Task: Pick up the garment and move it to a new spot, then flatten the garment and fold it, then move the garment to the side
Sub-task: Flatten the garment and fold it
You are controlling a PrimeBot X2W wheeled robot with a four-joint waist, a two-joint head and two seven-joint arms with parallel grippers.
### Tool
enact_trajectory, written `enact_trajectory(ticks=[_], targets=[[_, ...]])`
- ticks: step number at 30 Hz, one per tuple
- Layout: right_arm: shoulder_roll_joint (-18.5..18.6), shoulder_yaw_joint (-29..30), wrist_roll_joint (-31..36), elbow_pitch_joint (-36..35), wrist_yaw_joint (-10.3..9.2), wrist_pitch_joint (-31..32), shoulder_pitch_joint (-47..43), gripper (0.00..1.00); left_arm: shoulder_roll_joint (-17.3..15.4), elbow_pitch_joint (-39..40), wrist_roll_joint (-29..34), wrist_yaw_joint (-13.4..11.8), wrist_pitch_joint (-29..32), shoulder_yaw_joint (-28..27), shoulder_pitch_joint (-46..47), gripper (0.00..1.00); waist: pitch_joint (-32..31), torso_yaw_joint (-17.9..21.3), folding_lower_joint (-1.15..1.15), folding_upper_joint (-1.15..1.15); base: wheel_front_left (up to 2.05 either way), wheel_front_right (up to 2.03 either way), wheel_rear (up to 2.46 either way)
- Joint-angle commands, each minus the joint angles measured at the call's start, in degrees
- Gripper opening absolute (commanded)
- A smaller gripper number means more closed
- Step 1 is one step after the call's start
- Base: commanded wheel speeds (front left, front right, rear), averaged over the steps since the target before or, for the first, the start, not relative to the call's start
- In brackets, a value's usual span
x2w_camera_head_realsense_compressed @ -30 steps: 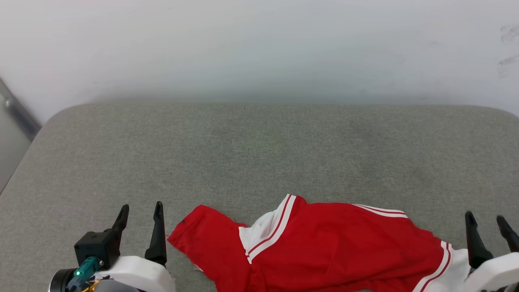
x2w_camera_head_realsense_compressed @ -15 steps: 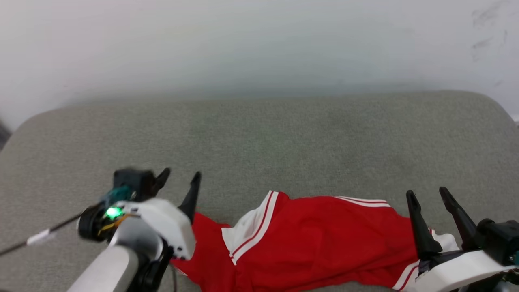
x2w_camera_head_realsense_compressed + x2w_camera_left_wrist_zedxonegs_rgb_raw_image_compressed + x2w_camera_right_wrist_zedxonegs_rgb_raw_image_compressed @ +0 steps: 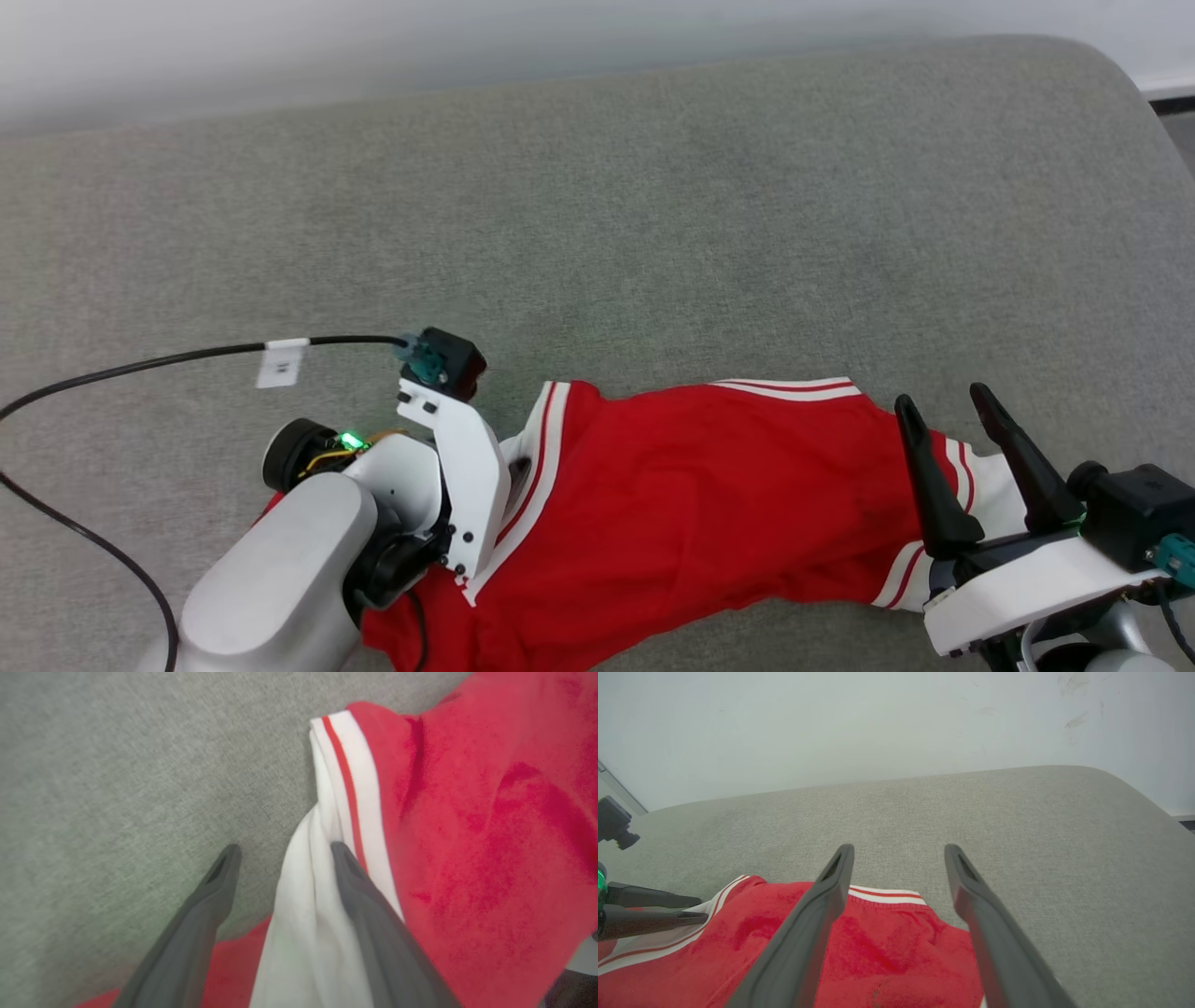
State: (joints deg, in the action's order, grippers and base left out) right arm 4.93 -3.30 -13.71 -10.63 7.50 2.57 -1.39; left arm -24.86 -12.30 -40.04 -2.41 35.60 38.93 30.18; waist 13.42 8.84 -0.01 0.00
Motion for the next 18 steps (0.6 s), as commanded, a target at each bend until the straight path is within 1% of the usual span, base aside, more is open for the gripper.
enact_trajectory(ticks=[1, 3, 4, 5, 6, 7, 9, 10, 14, 18], targets=[[-0.39, -0.19, -0.44, 0.55, -0.02, -0.52, 0.51, 1.00, -0.32, -1.81, 0.28, 0.91, 2.33, 1.34, 0.98, 1.00, 1.13, 1.03, 0.01, 0.00, 0.00, 0.00, 0.00], [-0.52, -0.25, -0.84, 1.09, -0.02, -0.51, 0.65, 1.00, -0.05, -4.07, -0.18, 1.54, 5.16, 2.78, 1.14, 1.00, 1.30, 1.14, 0.01, 0.00, 0.00, 0.00, 0.00], [-0.61, -0.28, -1.04, 1.19, -0.02, -0.75, 0.80, 1.00, 0.17, -4.89, -0.48, 1.88, 6.40, 3.41, 1.06, 0.64, 1.31, 1.16, 0.01, 0.00, 0.00, 0.00, 0.00], [-0.65, -0.33, -1.15, 1.35, -0.02, -0.96, 0.89, 1.00, 0.29, -5.38, -0.44, 2.26, 6.98, 3.77, 1.26, 0.35, 1.25, 1.18, 0.01, 0.00, 0.00, 0.00, 0.00], [-0.65, -0.33, -1.15, 1.35, -0.02, -0.96, 0.89, 1.00, 0.29, -5.38, -0.44, 2.26, 6.98, 3.77, 1.26, 0.35, 1.25, 1.18, 0.01, 0.00, 0.00, 0.00, 0.00], [-0.66, -0.29, -1.32, 1.56, -0.02, -1.02, 0.93, 1.00, 0.47, -5.70, -0.26, 2.36, 6.91, 3.90, 1.50, 0.00, 1.16, 1.18, 0.01, 0.00, 0.00, 0.00, 0.00], [-0.74, 0.07, -1.37, 1.82, -0.02, -1.10, 1.04, 1.00, 0.69, -6.18, 0.24, 2.63, 6.26, 4.14, 2.31, 0.00, 0.80, 1.02, 0.01, 0.00, 0.00, 0.00, 0.00], [-0.82, 0.24, -1.58, 1.98, -0.02, -1.04, 0.96, 1.00, 0.65, -5.93, 1.53, 2.14, 4.26, 3.68, 3.32, 0.00, 0.56, 0.92, 0.01, 0.00, 0.00, 0.00, 0.00], [-1.00, 1.16, -1.68, 2.11, -0.02, -0.78, 0.46, 1.00, 0.46, -5.63, 5.27, -0.75, -4.81, 0.87, 6.53, 0.00, -0.35, 0.12, 0.01, 0.00, 0.00, 0.00, 0.00], [-1.10, 1.93, -1.73, 1.97, -0.02, -0.44, 0.14, 1.00, -0.61, -6.56, 6.68, -4.20, -11.12, -2.67, 7.96, 0.00, -0.82, -0.63, 0.01, 0.00, 0.00, 0.00, 0.00]])
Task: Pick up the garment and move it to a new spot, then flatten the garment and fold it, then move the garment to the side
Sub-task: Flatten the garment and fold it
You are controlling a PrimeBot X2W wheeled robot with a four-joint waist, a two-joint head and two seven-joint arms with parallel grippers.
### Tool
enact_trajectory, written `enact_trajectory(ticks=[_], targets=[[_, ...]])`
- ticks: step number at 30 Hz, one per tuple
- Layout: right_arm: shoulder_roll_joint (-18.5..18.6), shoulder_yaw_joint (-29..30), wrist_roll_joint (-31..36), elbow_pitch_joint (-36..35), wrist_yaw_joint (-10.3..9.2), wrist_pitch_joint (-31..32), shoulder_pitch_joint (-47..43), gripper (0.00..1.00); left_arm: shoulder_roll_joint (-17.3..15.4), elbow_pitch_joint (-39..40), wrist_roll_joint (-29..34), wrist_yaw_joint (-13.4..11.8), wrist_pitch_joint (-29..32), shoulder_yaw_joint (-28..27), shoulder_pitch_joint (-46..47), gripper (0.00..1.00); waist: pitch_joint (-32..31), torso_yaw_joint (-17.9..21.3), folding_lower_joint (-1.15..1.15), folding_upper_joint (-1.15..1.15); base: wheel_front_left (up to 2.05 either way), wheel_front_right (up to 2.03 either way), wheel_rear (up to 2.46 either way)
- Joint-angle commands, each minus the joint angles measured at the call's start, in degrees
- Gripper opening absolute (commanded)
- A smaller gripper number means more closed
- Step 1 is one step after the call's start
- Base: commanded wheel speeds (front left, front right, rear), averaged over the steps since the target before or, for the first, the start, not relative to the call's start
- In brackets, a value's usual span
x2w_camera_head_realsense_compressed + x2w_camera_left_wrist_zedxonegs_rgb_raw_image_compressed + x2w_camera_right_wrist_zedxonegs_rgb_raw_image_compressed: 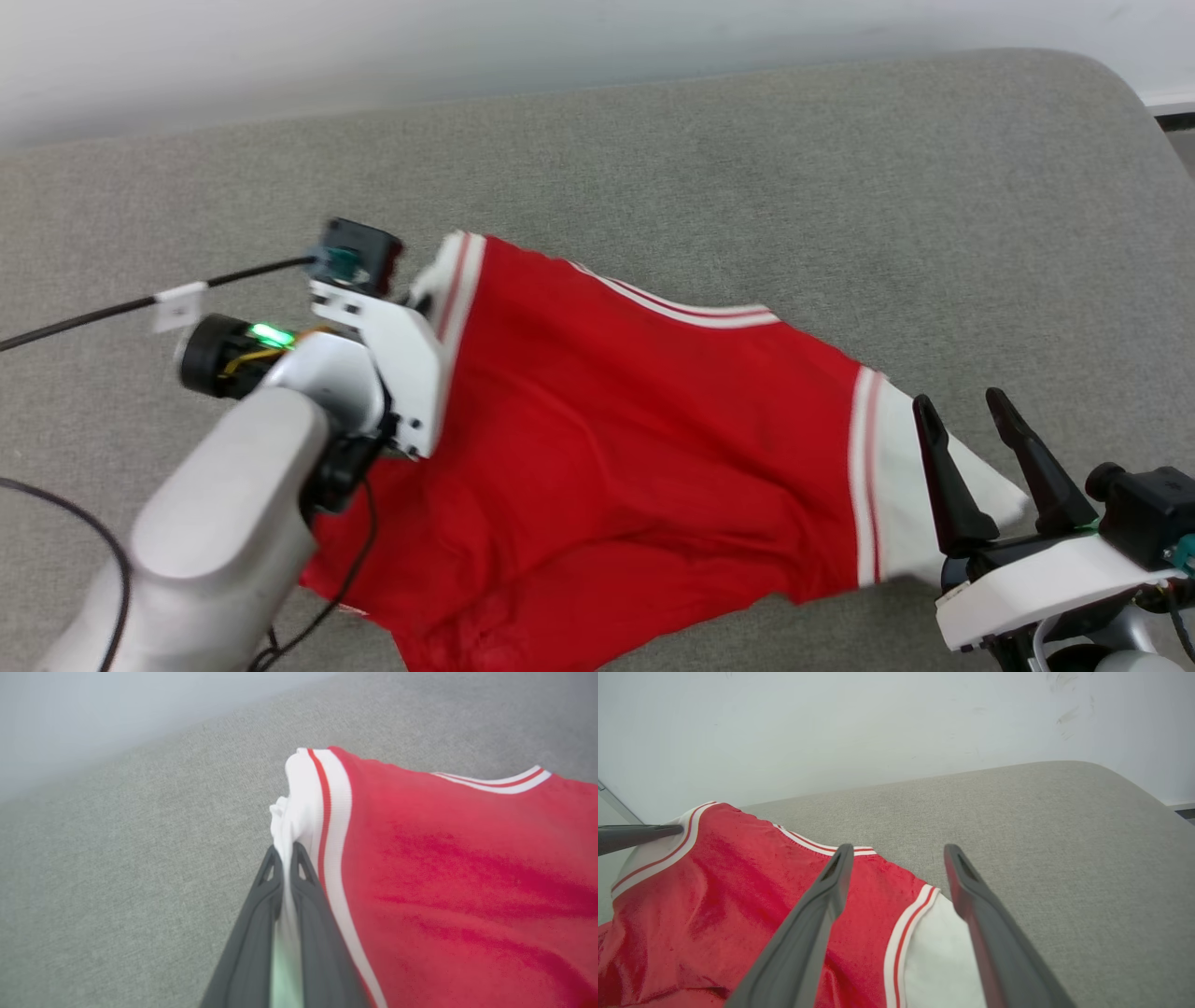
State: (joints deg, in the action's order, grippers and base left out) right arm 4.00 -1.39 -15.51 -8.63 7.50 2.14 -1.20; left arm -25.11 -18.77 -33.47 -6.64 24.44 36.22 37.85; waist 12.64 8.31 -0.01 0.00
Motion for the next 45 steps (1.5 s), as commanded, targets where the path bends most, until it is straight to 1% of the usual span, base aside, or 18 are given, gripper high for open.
enact_trajectory(ticks=[1, 5, 7, 8, 9, 11, 16, 19, 22, 24, 27, 31, 35, 39, 42, 43, 44, 45], targets=[[-0.19, 0.16, 0.12, -0.15, -0.02, 0.16, -0.09, 1.00, -0.94, -0.39, 0.36, -0.84, -1.14, -1.02, 0.64, 0.00, 0.04, -0.24, 0.01, 0.00, 0.00, 0.00, 0.00], [-0.26, 0.62, 0.14, -0.57, -0.02, 0.59, -0.03, 1.00, -3.31, -2.11, 0.44, -4.65, -2.83, -4.19, -0.61, 0.00, 0.84, -0.60, 0.01, 0.00, 0.00, 0.00, 0.00], [-0.34, 0.76, -0.10, -0.61, -0.02, 0.71, 0.03, 1.00, -4.20, -3.64, -0.46, -5.77, -2.79, -5.21, -2.20, 0.00, 1.36, -0.70, 0.01, 0.00, 0.00, 0.00, 0.00], [-0.26, 1.04, -0.54, -0.05, -0.02, 0.38, 0.29, 1.00, -3.07, -5.42, -2.42, -5.85, -2.33, -5.73, -4.22, 0.45, 1.92, -1.00, 0.01, 0.00, 0.00, 0.00, 0.00], [-0.28, 1.09, -0.51, 0.03, -0.02, 0.34, 0.39, 1.00, -3.13, -5.88, -2.40, -5.55, -2.79, -5.61, -4.58, 1.00, 2.00, -1.05, 0.01, 0.00, 0.00, 0.00, 0.00], [-0.27, 1.15, 0.04, -0.26, -0.02, -0.01, 0.90, 1.00, -2.13, -6.45, -3.01, -5.66, -5.03, -6.03, -5.45, 1.00, 2.02, -1.25, 0.01, 0.00, 0.00, 0.00, 0.00], [0.07, 1.35, 1.49, -1.52, -0.02, -0.34, 0.80, 1.00, -0.11, -5.62, -2.47, -6.69, -15.80, -7.88, -8.44, 1.00, 0.13, -2.05, 0.01, 0.00, 0.00, 0.00, 0.00], [0.09, 1.54, 2.19, -2.22, -0.02, 0.05, -0.04, 1.00, 0.71, -3.84, -2.50, -8.00, -21.47, -9.10, -11.26, 1.00, -1.84, -2.82, 0.01, 0.00, 0.00, 0.00, 0.00], [-0.08, 1.81, 2.40, -2.77, -0.02, 0.67, -0.92, 1.00, 0.76, -1.29, -3.03, -9.53, -24.99, -10.31, -15.00, 1.00, -3.98, -3.69, 0.01, 0.00, 0.00, 0.00, 0.00], [-0.21, 2.00, 2.48, -3.17, -0.02, 1.29, -1.67, 1.00, 0.38, 0.79, -3.47, -10.37, -25.28, -10.81, -17.64, 1.00, -5.12, -4.31, 0.01, 0.00, 0.00, 0.00, 0.00], [-0.37, 2.03, 2.56, -3.69, -0.02, 2.20, -2.54, 1.00, -1.34, 3.78, -5.02, -10.45, -21.40, -10.45, -20.83, 1.00, -6.41, -5.10, 0.01, 0.00, 0.00, 0.00, 0.00], [-0.46, 2.04, 2.56, -4.42, -0.02, 3.04, -3.18, 1.00, -4.64, 7.60, -7.45, -8.78, -11.58, -8.27, -23.44, 1.00, -6.66, -5.52, 0.01, 0.00, 0.00, 0.00, 0.00], [-0.61, 1.48, 2.20, -4.88, -0.02, 3.61, -3.26, 1.00, -7.91, 10.80, -9.65, -7.99, -2.43, -6.59, -24.60, 1.00, -5.34, -5.09, 0.01, 0.00, 0.00, 0.00, 0.00], [-0.81, 1.44, 1.58, -4.45, -0.02, 3.45, -2.86, 1.00, -9.47, 11.89, -10.73, -7.16, 3.36, -5.29, -23.39, 1.00, -3.18, -4.40, 0.01, 0.00, 0.00, 0.00, 0.00], [-0.88, 1.37, 1.18, -3.84, -0.02, 3.19, -2.13, 1.00, -9.14, 10.39, -11.60, -5.80, 6.41, -3.96, -21.99, 1.00, -2.00, -3.78, 0.01, 0.00, 0.00, 0.00, 0.00], [-0.93, 1.38, 0.97, -3.59, -0.02, 3.04, -1.93, 1.00, -8.81, 9.44, -11.99, -5.19, 7.70, -3.38, -21.63, 0.84, -1.79, -3.63, 0.01, 0.00, 0.00, 0.00, 0.00], [-0.96, 1.31, 0.91, -3.37, -0.02, 2.89, -1.74, 1.00, -8.51, 8.50, -12.37, -4.60, 9.01, -2.64, -21.54, 0.46, -1.63, -3.46, 0.01, 0.00, 0.00, 0.00, 0.00], [-0.98, 1.31, 0.92, -3.11, -0.02, 2.86, -1.53, 1.00, -7.96, 7.61, -12.85, -4.03, 9.93, -1.95, -21.58, 0.31, -1.56, -3.33, 0.01, 0.00, 0.00, 0.00, 0.00]])
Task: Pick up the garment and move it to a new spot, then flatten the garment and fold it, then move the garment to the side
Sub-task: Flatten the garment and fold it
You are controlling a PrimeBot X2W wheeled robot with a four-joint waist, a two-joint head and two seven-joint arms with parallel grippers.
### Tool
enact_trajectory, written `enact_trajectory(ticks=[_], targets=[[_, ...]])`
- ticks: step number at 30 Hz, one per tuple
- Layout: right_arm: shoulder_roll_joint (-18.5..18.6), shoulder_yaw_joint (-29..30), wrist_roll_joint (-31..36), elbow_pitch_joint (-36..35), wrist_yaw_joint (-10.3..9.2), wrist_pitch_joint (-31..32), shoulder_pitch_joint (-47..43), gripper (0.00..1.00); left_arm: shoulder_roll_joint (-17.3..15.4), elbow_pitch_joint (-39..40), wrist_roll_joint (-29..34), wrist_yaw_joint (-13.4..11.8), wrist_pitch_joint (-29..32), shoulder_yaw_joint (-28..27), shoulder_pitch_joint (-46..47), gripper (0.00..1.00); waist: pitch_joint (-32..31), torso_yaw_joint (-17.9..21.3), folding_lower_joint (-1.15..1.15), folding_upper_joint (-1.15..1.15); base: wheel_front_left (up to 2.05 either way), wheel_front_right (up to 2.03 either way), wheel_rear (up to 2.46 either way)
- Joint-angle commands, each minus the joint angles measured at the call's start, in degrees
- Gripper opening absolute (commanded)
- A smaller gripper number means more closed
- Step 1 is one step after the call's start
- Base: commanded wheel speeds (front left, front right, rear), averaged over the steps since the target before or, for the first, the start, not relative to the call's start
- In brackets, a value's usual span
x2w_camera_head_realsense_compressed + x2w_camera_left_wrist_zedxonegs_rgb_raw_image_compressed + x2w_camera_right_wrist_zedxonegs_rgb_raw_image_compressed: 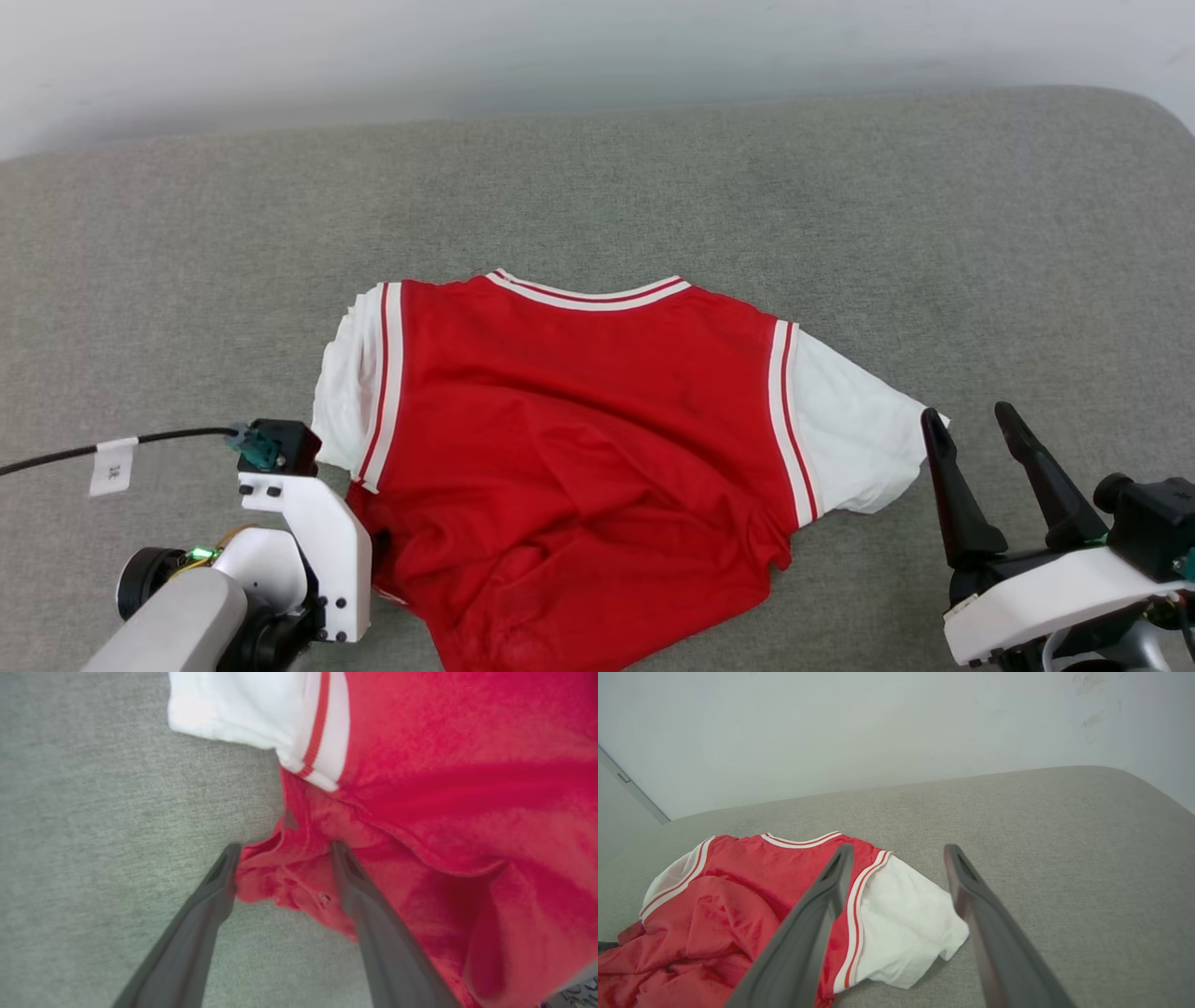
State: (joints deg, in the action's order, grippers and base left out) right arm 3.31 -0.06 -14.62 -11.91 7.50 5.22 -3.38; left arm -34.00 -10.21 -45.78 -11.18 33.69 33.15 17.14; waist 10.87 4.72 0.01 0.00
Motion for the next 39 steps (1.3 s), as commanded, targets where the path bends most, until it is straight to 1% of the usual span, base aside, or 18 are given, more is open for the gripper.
enact_trajectory(ticks=[1, 3, 5, 9, 12, 15, 19, 21, 23, 24, 26, 27, 28, 31, 34, 39], targets=[[-0.31, 0.15, -0.05, 0.38, -0.02, -0.32, 0.78, 1.00, 1.50, -1.69, -1.03, 1.10, 1.54, 1.79, -0.91, 0.00, 0.20, 0.35, -0.01, 0.00, 0.00, 0.00, 0.00], [-0.32, 0.55, -0.18, 0.92, -0.02, -0.60, 0.98, 1.00, 2.32, -2.83, -1.47, 1.88, 1.74, 2.49, -1.54, 0.00, -0.17, 0.31, -0.01, 0.00, 0.00, 0.00, 0.00], [-0.36, 1.11, -0.04, 1.23, -0.02, -0.63, 0.66, 1.00, 2.21, -2.85, -1.12, 1.55, 0.04, 2.07, -2.39, 0.00, -0.89, -0.04, -0.01, 0.00, 0.00, 0.00, 0.00], [-0.41, 2.58, 0.43, 1.61, -0.02, -0.26, -0.44, 1.00, 1.25, 0.14, -0.35, -0.24, -3.97, 1.05, -5.87, 0.00, -2.97, -1.58, -0.01, 0.00, 0.00, 0.00, 0.00], [-0.45, 3.25, 0.66, 1.53, -0.02, 0.17, -1.17, 1.00, 0.49, 3.75, -0.86, -2.05, -5.40, 0.70, -10.44, 0.00, -4.49, -2.99, -0.01, 0.00, 0.00, 0.00, 0.00], [-0.47, 3.12, 0.83, 1.37, -0.02, 0.56, -1.67, 1.00, 0.36, 7.03, -2.18, -3.89, -5.43, 1.25, -16.23, 0.00, -5.65, -4.06, -0.01, 0.00, 0.00, 0.00, 0.00], [-0.47, 2.49, 1.16, 1.12, -0.02, 1.14, -2.61, 1.00, 2.25, 9.08, -4.86, -5.51, -5.85, 1.77, -22.50, 0.00, -7.20, -4.67, -0.01, 0.00, 0.00, 0.00, 0.00], [-0.47, 2.48, 1.18, 1.14, -0.02, 1.24, -2.77, 1.00, 2.86, 9.28, -5.29, -5.48, -6.12, 1.89, -23.30, 0.00, -7.59, -4.74, -0.01, 0.00, 0.00, 0.00, 0.00], [-0.48, 2.07, 1.13, 1.31, -0.02, 1.55, -3.02, 1.00, 4.33, 9.14, -6.53, -5.32, -6.35, 2.47, -24.92, 0.00, -8.50, -4.61, -0.01, 0.00, 0.00, 0.00, 0.00], [-0.48, 1.87, 1.25, 1.46, -0.02, 1.82, -3.60, 1.00, 5.85, 8.62, -7.30, -5.05, -6.53, 3.27, -26.43, 0.00, -9.49, -4.37, -0.01, 0.00, 0.00, 0.00, 0.00], [-0.49, 1.87, 1.25, 1.50, -0.02, 2.13, -4.13, 1.00, 7.02, 8.03, -7.39, -5.11, -7.02, 3.82, -26.89, 0.00, -10.24, -4.17, -0.01, 0.00, 0.00, 0.00, 0.00], [-0.49, 2.01, 1.26, 1.42, -0.02, 2.28, -4.30, 1.00, 7.55, 7.84, -7.12, -5.26, -7.93, 3.66, -26.56, 0.27, -10.56, -4.19, -0.01, 0.00, 0.00, 0.00, 0.00], [-0.50, 2.10, 1.25, 1.31, -0.02, 2.34, -4.48, 1.00, 8.03, 7.73, -6.72, -5.35, -8.85, 3.48, -26.25, 1.00, -10.82, -4.19, -0.01, 0.00, 0.00, 0.00, 0.00], [-0.51, 2.30, 1.28, 0.93, -0.02, 2.62, -5.21, 1.00, 8.45, 8.22, -4.59, -5.93, -12.78, 2.30, -24.34, 1.00, -11.30, -4.29, -0.01, 0.00, 0.00, 0.00, 0.00], [-0.51, 2.73, 1.30, 0.71, -0.02, 2.73, -5.42, 1.00, 7.79, 9.49, -1.81, -5.88, -16.02, 1.70, -22.33, 1.00, -11.81, -4.65, -0.01, 0.00, 0.00, 0.00, 0.00], [-0.51, 3.54, 1.37, 0.42, -0.02, 3.21, -5.79, 1.00, 6.49, 13.19, 2.71, -6.91, -21.20, -0.21, -18.37, 1.00, -12.39, -5.17, -0.01, 0.00, 0.00, 0.00, 0.00]])
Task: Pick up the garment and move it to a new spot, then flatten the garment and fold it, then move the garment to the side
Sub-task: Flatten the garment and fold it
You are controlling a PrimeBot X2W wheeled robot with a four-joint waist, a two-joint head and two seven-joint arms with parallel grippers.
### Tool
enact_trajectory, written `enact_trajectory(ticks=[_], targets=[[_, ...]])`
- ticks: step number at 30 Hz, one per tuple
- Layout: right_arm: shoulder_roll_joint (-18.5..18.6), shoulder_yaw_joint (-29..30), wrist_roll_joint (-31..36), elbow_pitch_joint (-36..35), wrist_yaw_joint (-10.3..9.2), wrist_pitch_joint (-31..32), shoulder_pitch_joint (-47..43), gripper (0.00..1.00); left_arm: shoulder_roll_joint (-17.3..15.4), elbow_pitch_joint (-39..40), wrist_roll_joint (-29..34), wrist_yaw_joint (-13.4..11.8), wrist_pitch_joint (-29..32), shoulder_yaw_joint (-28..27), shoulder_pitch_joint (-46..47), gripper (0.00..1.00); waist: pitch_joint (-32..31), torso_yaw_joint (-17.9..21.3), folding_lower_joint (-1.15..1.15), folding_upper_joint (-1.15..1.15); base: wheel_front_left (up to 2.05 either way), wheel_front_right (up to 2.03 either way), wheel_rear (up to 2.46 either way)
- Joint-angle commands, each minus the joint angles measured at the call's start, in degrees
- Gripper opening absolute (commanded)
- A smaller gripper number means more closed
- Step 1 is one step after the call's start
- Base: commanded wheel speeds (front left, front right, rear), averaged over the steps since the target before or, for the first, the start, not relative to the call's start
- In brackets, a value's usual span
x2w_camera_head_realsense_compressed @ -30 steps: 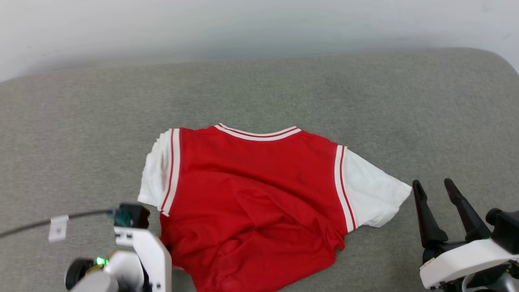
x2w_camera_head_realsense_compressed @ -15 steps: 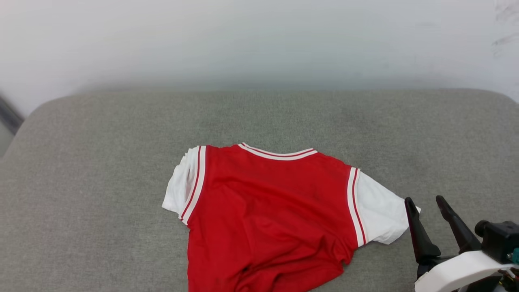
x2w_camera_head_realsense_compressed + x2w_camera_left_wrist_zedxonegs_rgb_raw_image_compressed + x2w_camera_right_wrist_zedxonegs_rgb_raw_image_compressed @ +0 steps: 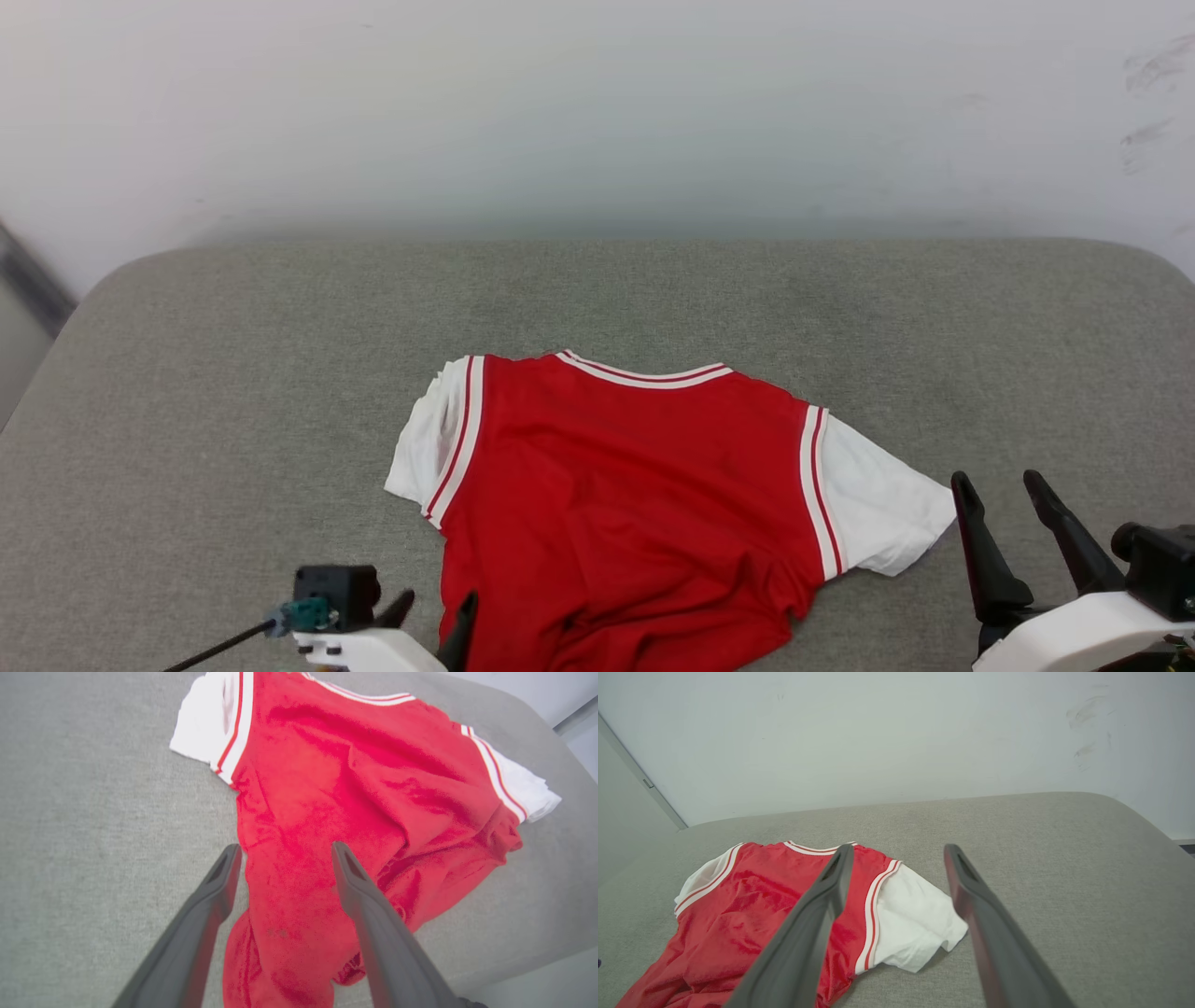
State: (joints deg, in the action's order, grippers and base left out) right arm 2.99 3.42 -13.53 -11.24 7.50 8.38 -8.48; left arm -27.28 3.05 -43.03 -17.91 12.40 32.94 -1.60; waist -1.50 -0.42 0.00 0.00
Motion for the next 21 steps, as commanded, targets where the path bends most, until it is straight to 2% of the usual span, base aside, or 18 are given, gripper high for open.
enact_trajectory(ticks=[1, 9, 14, 18, 21], targets=[[-0.20, 0.22, 0.28, -0.30, -0.02, 0.05, -0.70, 1.00, -0.19, 0.66, 0.49, -0.45, -1.01, -0.57, 0.98, 1.00, -0.08, -0.09, 0.00, 0.00, 0.00, 0.00, 0.00], [-0.19, 2.87, 1.24, 0.03, -0.02, 1.14, 0.03, 1.00, -1.22, 3.13, 7.12, -2.42, -14.69, -6.55, 5.77, 1.00, 0.06, -0.16, 0.00, 0.00, 0.00, 0.00, 0.00], [0.48, 5.20, 0.94, 1.34, -0.02, 3.34, 1.01, 1.00, -1.60, 4.05, 9.73, -3.75, -18.45, -7.85, 7.46, 1.00, 0.65, -0.41, 0.00, 0.00, 0.00, 0.00, 0.00], [2.44, 7.39, -1.91, 5.61, -0.02, 10.28, 3.67, 1.00, -1.76, 5.09, 10.88, -4.79, -19.27, -8.16, 7.99, 1.00, 1.91, -0.60, 0.00, 0.00, 0.00, 0.00, 0.00], [6.01, 7.98, -4.74, 11.17, -0.02, 18.71, 7.06, 1.00, -1.48, 6.00, 11.37, -5.26, -19.63, -8.11, 8.52, 1.00, 3.73, -1.19, 0.00, 0.00, 0.00, 0.00, 0.00]])
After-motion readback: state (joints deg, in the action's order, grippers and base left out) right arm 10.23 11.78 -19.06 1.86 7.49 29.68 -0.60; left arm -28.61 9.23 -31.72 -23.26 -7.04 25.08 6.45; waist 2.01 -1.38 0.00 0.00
